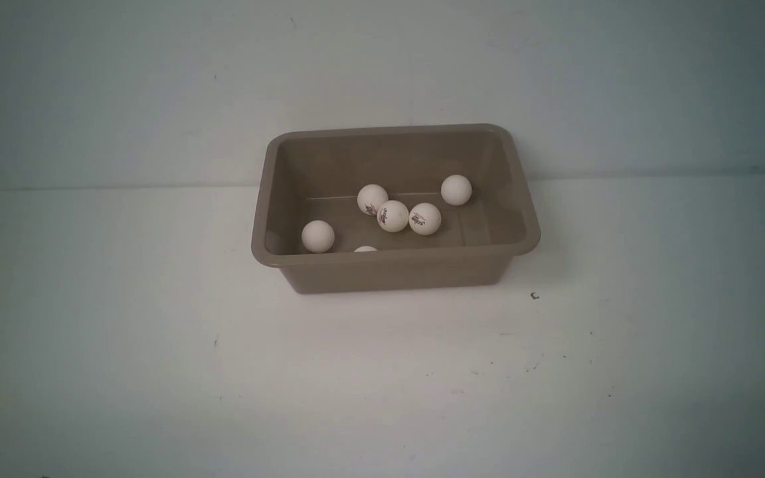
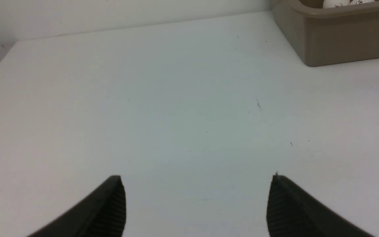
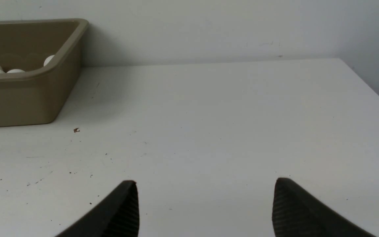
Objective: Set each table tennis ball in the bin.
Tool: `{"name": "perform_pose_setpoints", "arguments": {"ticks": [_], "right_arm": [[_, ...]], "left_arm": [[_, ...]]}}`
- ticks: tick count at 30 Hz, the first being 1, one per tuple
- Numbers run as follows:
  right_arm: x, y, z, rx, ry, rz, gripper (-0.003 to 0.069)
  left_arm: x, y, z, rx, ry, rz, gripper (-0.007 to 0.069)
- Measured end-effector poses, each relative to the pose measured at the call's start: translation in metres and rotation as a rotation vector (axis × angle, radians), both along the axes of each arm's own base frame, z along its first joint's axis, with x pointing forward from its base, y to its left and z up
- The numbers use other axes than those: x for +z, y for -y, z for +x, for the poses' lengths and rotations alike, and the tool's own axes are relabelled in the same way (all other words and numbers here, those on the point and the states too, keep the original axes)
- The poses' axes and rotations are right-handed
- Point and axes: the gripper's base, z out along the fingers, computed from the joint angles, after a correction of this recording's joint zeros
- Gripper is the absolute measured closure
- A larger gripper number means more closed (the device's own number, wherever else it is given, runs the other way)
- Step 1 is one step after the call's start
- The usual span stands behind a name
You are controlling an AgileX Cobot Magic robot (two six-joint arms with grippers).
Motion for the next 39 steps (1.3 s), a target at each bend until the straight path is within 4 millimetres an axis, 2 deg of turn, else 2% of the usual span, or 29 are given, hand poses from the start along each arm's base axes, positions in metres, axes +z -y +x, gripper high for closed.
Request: {"name": "perform_pose_setpoints", "arguments": {"ticks": [17, 25, 39], "right_arm": [[0.0, 0.0002, 0.0, -0.001, -0.001, -0.006, 0.0165], [0.0, -0.0058, -0.0002, 0.113, 0.0, -0.018, 0.0165], [0.0, -0.0062, -0.0002, 0.138, 0.0, -0.101, 0.0165]], "left_arm": [[0.0, 0.0, 0.0, 0.0, 0.0, 0.0, 0.0104], [0.0, 0.0, 0.0, 0.0, 0.0, 0.0, 0.0104], [0.0, 0.0, 0.0, 0.0, 0.0, -0.001, 0.0104]]}}
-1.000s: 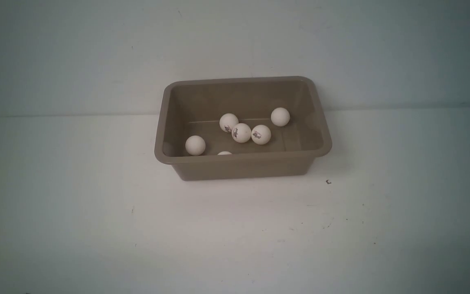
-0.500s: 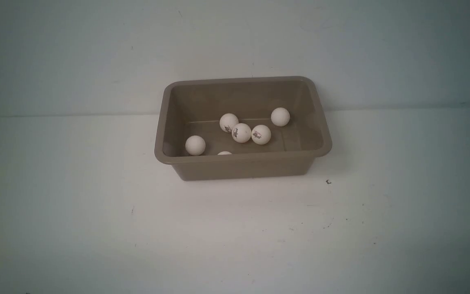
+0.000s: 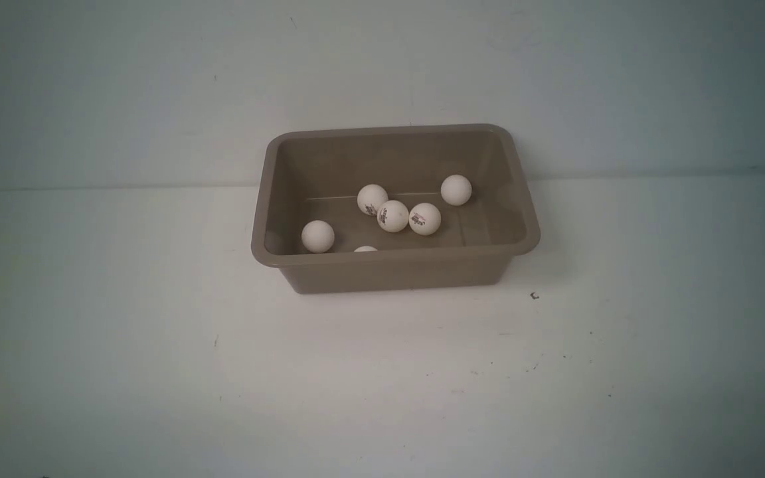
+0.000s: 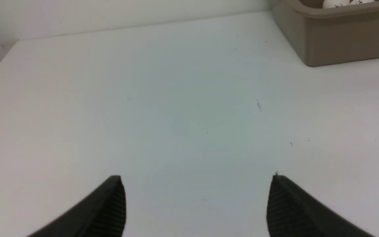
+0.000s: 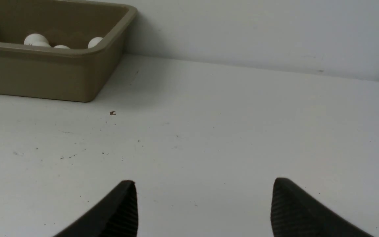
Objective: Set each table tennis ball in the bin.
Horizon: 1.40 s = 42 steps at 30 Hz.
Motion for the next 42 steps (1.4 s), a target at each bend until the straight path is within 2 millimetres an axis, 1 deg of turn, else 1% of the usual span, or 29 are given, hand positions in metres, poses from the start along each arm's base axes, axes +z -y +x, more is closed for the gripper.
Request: {"name": "perform_pose_setpoints", "arguments": {"ticks": [17, 23, 42], "right_arm": [[-0.0001, 0.001, 0.0, -0.012, -0.002, 0.002, 0.0165], [-0.0002, 0.0026, 0.0001, -0.038, -0.005, 0.041, 0.0165], [-0.0002, 0.0026, 0.0001, -0.037, -0.004, 0.032, 0.0165]], "left_arm": [[0.0, 0.0, 0.0, 0.0, 0.0, 0.0, 0.0104], [0.0, 0.0, 0.0, 0.0, 0.0, 0.0, 0.0104], [0.0, 0.0, 0.0, 0.0, 0.0, 0.0, 0.0104]]}}
